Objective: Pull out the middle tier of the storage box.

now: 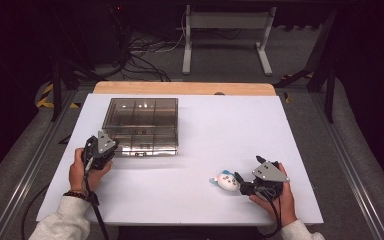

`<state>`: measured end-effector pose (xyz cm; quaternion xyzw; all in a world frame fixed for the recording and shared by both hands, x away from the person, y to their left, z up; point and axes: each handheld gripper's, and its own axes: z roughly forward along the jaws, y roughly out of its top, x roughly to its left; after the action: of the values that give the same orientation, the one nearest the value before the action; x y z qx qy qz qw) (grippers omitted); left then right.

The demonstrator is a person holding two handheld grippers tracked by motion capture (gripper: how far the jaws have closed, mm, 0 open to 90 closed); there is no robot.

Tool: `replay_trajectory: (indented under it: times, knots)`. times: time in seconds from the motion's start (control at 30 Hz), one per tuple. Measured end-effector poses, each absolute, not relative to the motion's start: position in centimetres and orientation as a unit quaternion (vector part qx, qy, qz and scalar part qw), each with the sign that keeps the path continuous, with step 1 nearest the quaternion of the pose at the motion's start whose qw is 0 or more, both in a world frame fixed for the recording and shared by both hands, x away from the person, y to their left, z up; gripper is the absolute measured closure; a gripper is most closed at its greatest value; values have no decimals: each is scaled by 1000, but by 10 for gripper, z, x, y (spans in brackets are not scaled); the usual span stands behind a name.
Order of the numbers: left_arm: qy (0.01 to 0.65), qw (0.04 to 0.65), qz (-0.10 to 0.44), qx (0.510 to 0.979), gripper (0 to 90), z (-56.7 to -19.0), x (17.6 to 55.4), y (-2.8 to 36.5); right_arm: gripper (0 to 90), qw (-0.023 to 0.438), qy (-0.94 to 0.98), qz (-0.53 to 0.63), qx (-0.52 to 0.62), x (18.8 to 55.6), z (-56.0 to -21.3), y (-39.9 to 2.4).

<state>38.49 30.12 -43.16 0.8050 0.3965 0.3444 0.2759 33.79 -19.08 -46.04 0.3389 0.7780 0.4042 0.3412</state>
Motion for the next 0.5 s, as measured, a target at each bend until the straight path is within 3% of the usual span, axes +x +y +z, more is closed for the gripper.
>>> replay_trajectory:
  times: [0.5]
  knots:
    - [399,277,344,804,867,-432,384,303,117,341,778,404,340,338,-460,-191]
